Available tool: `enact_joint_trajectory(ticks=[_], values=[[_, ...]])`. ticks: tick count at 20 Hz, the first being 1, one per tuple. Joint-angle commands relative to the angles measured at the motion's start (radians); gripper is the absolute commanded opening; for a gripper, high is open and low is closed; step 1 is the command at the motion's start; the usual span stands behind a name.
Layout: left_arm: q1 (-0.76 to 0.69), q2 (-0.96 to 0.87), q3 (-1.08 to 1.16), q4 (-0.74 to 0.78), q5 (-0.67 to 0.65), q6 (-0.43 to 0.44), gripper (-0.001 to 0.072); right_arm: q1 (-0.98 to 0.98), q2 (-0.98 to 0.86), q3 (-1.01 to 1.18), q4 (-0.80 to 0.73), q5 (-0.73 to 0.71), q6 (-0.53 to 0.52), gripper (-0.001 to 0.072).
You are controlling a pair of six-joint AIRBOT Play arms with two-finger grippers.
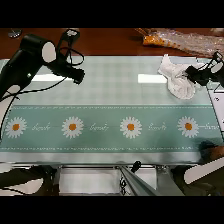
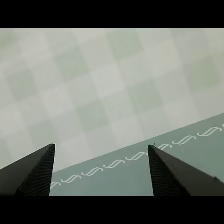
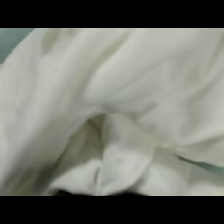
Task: Fold the shirts.
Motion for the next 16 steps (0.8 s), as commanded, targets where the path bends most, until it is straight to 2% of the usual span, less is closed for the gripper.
enact_joint_trajectory(ticks=[1, 3, 5, 11, 16], values=[[0.001, 0.0, 0.002, 0.0, 0.041, 0.0, 0.0713, 0.055, 0.005, 0.001, 0.01, -0.052, -0.117, 0.002], [0.0, 0.003, 0.003, 0.0, 0.06, 0.0, 0.0713, 0.089, 0.072, 0.001, 0.009, -0.064, -0.242, 0.002], [0.001, 0.004, 0.03, 0.0, 0.049, 0.0, 0.0713, 0.118, 0.18, 0.001, 0.01, -0.095, -0.309, 0.002], [0.0, 0.058, 0.356, 0.001, -0.028, 0.027, 0.0713, 0.211, 0.609, 0.001, 0.037, -0.235, -0.312, 0.0019], [0.001, 0.174, 0.602, 0.012, 0.007, 0.027, 0.0713, 0.308, 0.943, 0.001, 0.044, -0.254, -0.311, 0.0019]])
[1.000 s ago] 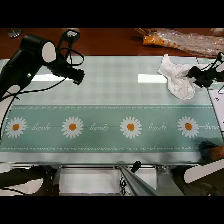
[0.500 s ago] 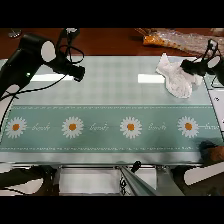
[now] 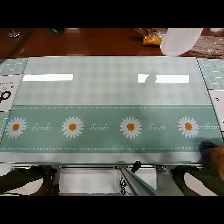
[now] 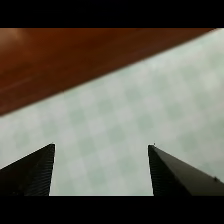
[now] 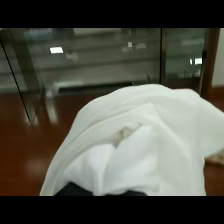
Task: Fold the shirts.
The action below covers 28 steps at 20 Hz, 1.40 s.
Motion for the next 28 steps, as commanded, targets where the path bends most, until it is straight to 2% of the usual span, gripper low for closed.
enact_joint_trajectory(ticks=[1, 4, 8, 13, 15, 17, 21, 26, 28], values=[[0.0, 0.104, 0.114, 0.005, 0.046, 0.003, 0.0714, 0.069, 0.232, 0.001, 0.006, -0.022, -0.004, 0.0019], [0.0, 0.2, 0.114, 0.005, 0.05, 0.002, 0.0713, 0.114, 0.344, 0.001, 0.013, 0.029, 0.027, 0.0019], [0.0, 0.267, 0.114, 0.005, -0.019, 0.002, 0.0713, 0.167, 0.382, 0.0, 0.048, 0.231, 0.021, 0.0019], [0.001, 0.28, 0.01, 0.009, -0.097, 0.002, 0.0713, 0.346, 0.252, -0.008, 0.047, 0.597, 0.016, 0.0019], [0.001, 0.28, -0.044, 0.025, -0.108, 0.002, 0.0713, 0.455, 0.186, -0.054, 0.045, 0.658, 0.016, 0.0019], [0.001, 0.28, -0.082, 0.063, -0.115, 0.003, 0.0713, 0.546, 0.138, -0.122, 0.002, 0.656, 0.019, 0.0019], [0.028, 0.28, -0.103, 0.08, -0.12, 0.002, 0.0713, 0.594, 0.091, -0.269, -0.021, 0.535, 0.136, 0.0019], [0.051, 0.261, -0.104, 0.069, -0.131, -0.002, 0.0713, 0.594, 0.019, -0.47, -0.064, 0.487, 0.148, 0.0019], [0.05, 0.233, -0.107, 0.022, -0.15, -0.002, 0.0713, 0.594, -0.036, -0.547, -0.06, 0.467, 0.149, 0.0019]])
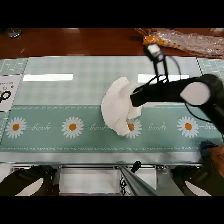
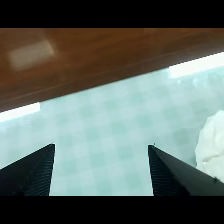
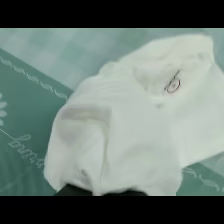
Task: Fold the shirts.
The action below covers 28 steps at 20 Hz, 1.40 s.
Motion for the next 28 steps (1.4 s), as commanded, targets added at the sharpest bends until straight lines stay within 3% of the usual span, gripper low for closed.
enact_joint_trajectory(ticks=[1, 7, 8, 9, 10, 13, 15, 23, 28], values=[[0.005, -0.037, -0.019, -0.072, -0.021, -0.002, 0.0713, 0.005, -0.087, -0.13, -0.013, -0.043, 0.014, 0.0019], [0.004, -0.099, -0.211, -0.13, -0.019, -0.001, 0.0713, 0.005, -0.143, -0.138, -0.026, -0.087, 0.015, 0.0022], [0.004, -0.105, -0.257, -0.135, -0.019, -0.001, 0.0713, 0.005, -0.134, -0.138, -0.04, -0.086, 0.014, 0.0058], [0.005, -0.108, -0.309, -0.145, -0.018, -0.002, 0.0713, 0.001, -0.119, -0.138, -0.06, -0.08, 0.015, 0.0247], [0.005, -0.108, -0.36, -0.156, -0.014, -0.005, 0.0713, -0.011, -0.098, -0.138, -0.078, -0.066, 0.018, 0.0369], [0.005, -0.108, -0.512, -0.217, 0.005, -0.009, 0.0713, -0.097, -0.008, -0.138, -0.138, 0.018, 0.026, 0.0378], [0.005, -0.108, -0.61, -0.281, 0.046, -0.009, 0.0714, -0.193, 0.069, -0.138, -0.18, 0.087, 0.026, 0.0442], [0.024, -0.112, -1.009, -0.638, 0.309, 0.005, 0.0711, -0.578, 0.233, -0.138, -0.196, 0.28, -0.08, 0.0442], [0.134, -0.2, -1.089, -1.003, 0.373, 0.21, 0.0711, -0.629, 0.233, -0.138, -0.133, 0.278, -0.103, 0.0441]])
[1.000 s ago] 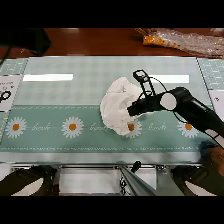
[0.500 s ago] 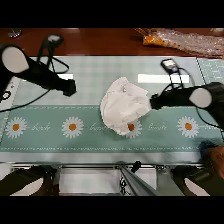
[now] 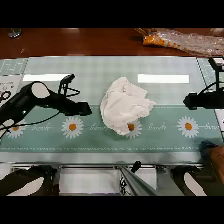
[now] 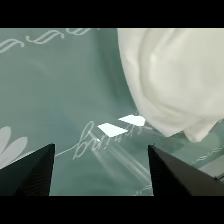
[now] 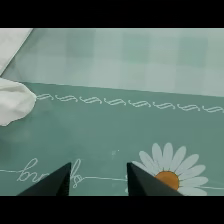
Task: Fold the shirts.
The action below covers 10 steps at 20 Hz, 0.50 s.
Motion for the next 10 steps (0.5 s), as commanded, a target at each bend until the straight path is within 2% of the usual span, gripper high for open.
enact_joint_trajectory(ticks=[1, 8, 9, 10], values=[[0.061, -0.071, -0.049, -0.274, 0.064, 0.139, 0.0711, -0.037, 0.007, 0.0, 0.035, 0.013, -0.019, 0.0441], [0.05, -0.255, -0.049, -0.637, 0.074, 0.334, 0.071, -0.037, 0.007, 0.0, 0.035, 0.014, -0.006, 0.0439], [0.045, -0.273, -0.049, -0.665, 0.075, 0.348, 0.0676, -0.037, 0.007, 0.0, 0.035, 0.014, 0.0, 0.0438], [0.041, -0.287, -0.049, -0.669, 0.082, 0.348, 0.0585, -0.037, 0.007, 0.0, 0.035, 0.014, 0.004, 0.0427]])
